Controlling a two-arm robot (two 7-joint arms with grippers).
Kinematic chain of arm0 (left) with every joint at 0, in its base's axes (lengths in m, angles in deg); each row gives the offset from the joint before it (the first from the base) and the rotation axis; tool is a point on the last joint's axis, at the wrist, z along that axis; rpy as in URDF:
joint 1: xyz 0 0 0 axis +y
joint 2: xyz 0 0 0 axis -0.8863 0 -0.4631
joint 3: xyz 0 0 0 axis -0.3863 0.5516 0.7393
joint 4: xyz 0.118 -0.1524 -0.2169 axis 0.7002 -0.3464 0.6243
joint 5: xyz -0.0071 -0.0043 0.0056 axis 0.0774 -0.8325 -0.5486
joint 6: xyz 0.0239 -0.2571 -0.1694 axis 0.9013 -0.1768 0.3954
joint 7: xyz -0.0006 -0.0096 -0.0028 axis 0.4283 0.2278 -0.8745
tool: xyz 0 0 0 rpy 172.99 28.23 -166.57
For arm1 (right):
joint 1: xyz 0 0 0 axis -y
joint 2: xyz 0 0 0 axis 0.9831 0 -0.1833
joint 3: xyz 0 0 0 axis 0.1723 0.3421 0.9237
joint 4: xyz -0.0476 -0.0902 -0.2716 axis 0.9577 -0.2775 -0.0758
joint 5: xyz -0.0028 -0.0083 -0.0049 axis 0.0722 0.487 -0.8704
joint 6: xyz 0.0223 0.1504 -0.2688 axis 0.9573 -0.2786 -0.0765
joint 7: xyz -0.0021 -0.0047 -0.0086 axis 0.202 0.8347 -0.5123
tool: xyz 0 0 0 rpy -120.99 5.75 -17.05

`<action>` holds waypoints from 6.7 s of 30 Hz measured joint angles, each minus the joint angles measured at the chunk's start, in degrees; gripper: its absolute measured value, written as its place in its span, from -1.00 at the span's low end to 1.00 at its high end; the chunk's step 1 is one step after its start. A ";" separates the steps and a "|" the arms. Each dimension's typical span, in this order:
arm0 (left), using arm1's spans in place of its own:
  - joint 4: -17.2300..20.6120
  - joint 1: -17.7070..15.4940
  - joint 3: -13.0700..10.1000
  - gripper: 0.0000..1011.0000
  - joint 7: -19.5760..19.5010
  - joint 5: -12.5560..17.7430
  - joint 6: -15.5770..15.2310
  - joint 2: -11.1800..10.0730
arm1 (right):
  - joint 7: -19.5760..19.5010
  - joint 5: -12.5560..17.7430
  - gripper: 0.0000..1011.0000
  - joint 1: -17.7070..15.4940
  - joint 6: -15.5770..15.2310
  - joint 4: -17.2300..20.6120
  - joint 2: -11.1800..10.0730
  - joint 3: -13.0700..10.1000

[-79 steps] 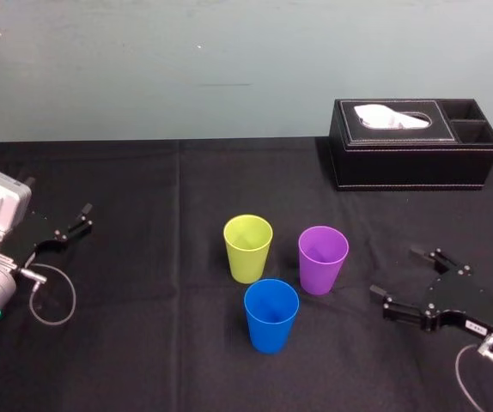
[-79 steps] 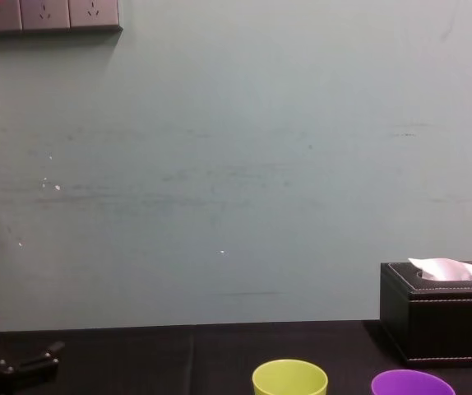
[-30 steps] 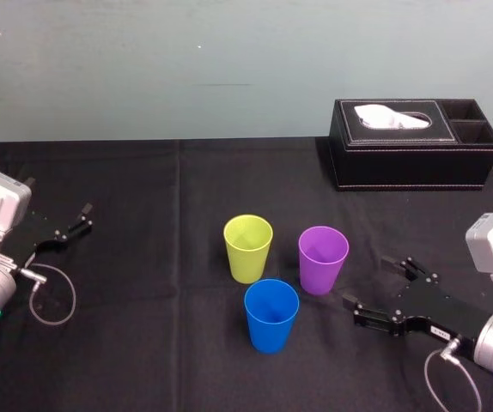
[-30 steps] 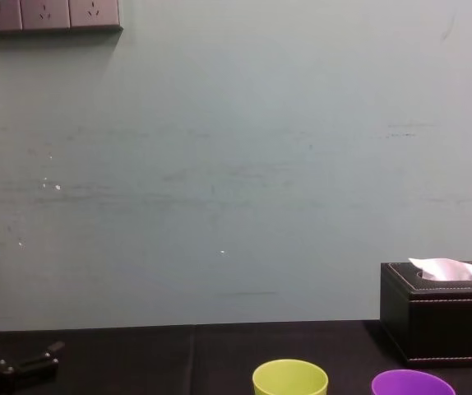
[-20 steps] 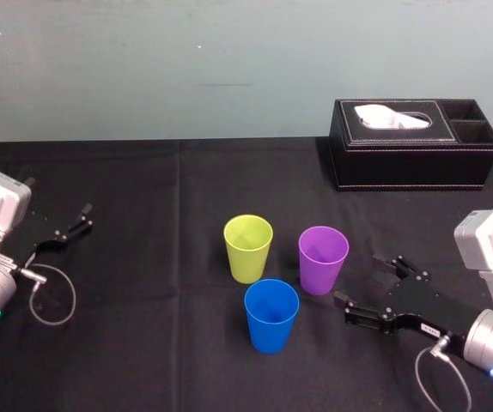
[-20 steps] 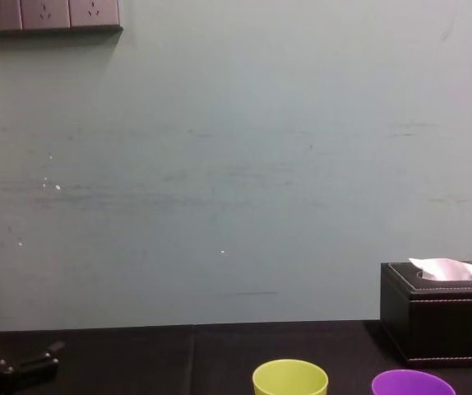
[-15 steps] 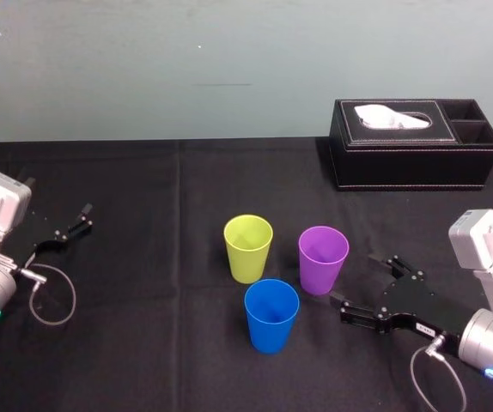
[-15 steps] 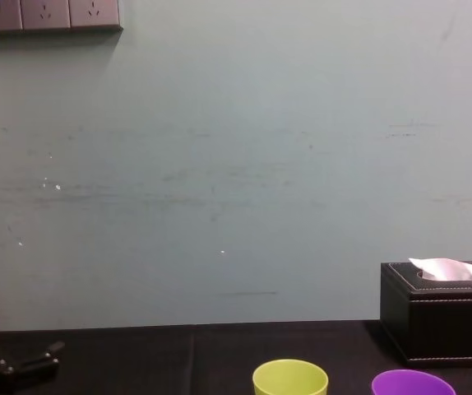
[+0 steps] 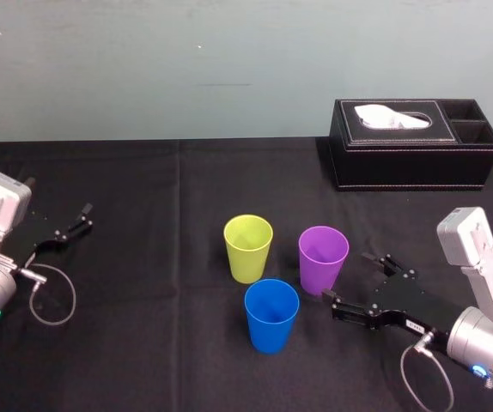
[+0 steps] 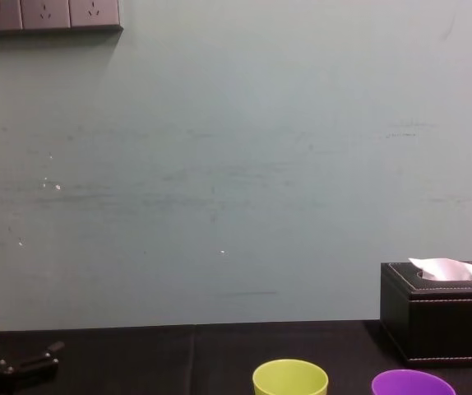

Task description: Stack the three plastic cups sequentially using one hand.

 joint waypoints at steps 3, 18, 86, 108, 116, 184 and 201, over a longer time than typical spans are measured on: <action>0.00 0.00 0.00 1.00 0.00 0.00 0.00 0.00 | -0.29 -0.19 0.98 0.24 -0.16 -0.25 0.32 0.16; 0.00 0.00 0.00 1.00 0.00 0.00 0.00 0.00 | -1.27 -2.39 0.98 2.24 -0.36 -2.13 2.04 1.30; 0.00 0.00 0.00 1.00 0.00 0.00 0.00 0.00 | -2.55 -5.90 0.45 7.90 -1.61 -8.16 7.78 3.02; 0.00 0.00 0.00 1.00 0.00 0.00 0.00 0.00 | -2.67 -5.83 0.43 7.11 -1.84 -6.61 7.45 2.17; 0.00 0.00 0.00 1.00 0.00 0.00 0.00 0.00 | -3.42 -5.02 0.43 5.98 -4.56 -2.53 6.23 0.05; 0.00 0.00 0.00 1.00 0.00 0.00 0.00 0.00 | -2.12 -7.48 0.43 16.69 -9.85 0.11 10.02 9.26; 0.00 0.00 0.00 1.00 0.00 0.00 0.00 0.00 | -2.27 -8.48 0.43 17.53 -9.03 -3.61 11.82 9.47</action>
